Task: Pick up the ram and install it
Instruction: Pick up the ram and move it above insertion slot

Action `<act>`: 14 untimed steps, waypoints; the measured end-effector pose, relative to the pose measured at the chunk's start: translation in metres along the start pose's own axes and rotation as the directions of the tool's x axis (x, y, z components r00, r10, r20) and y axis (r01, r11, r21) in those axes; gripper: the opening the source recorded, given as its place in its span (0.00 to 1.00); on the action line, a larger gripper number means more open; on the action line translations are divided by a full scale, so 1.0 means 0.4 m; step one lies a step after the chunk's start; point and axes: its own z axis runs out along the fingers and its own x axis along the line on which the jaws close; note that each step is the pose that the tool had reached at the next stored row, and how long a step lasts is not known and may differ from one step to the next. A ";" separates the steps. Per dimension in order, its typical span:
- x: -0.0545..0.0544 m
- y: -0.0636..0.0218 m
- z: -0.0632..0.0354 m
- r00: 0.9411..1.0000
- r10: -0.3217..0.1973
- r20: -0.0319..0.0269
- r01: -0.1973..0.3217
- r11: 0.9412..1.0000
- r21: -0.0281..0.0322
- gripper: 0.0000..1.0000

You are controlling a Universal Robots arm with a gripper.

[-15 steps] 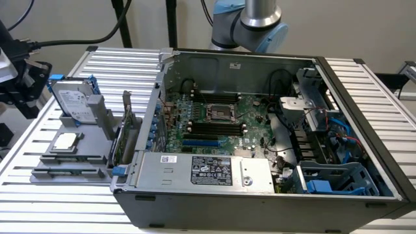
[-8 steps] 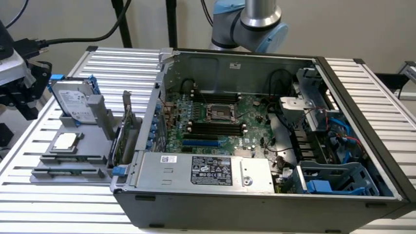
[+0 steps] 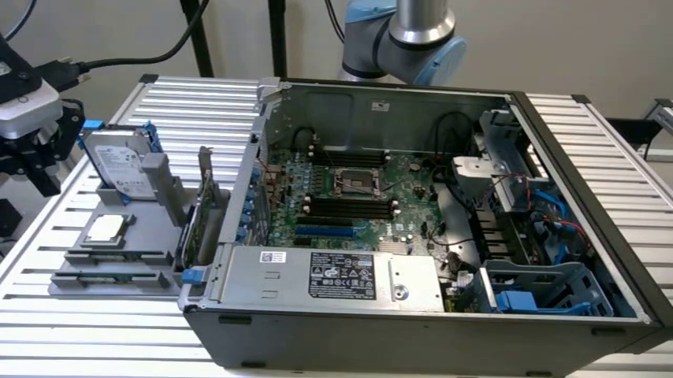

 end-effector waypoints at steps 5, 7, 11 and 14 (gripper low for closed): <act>0.000 0.000 0.005 0.996 -0.091 -0.010 0.091 0.996 -0.004 0.11; 0.000 0.000 0.007 0.992 -0.127 -0.014 0.127 0.992 -0.005 0.11; 0.000 0.000 0.012 0.980 -0.199 -0.022 0.198 0.980 -0.009 0.11; 0.000 0.000 0.015 0.967 -0.251 -0.028 0.251 0.968 -0.012 0.11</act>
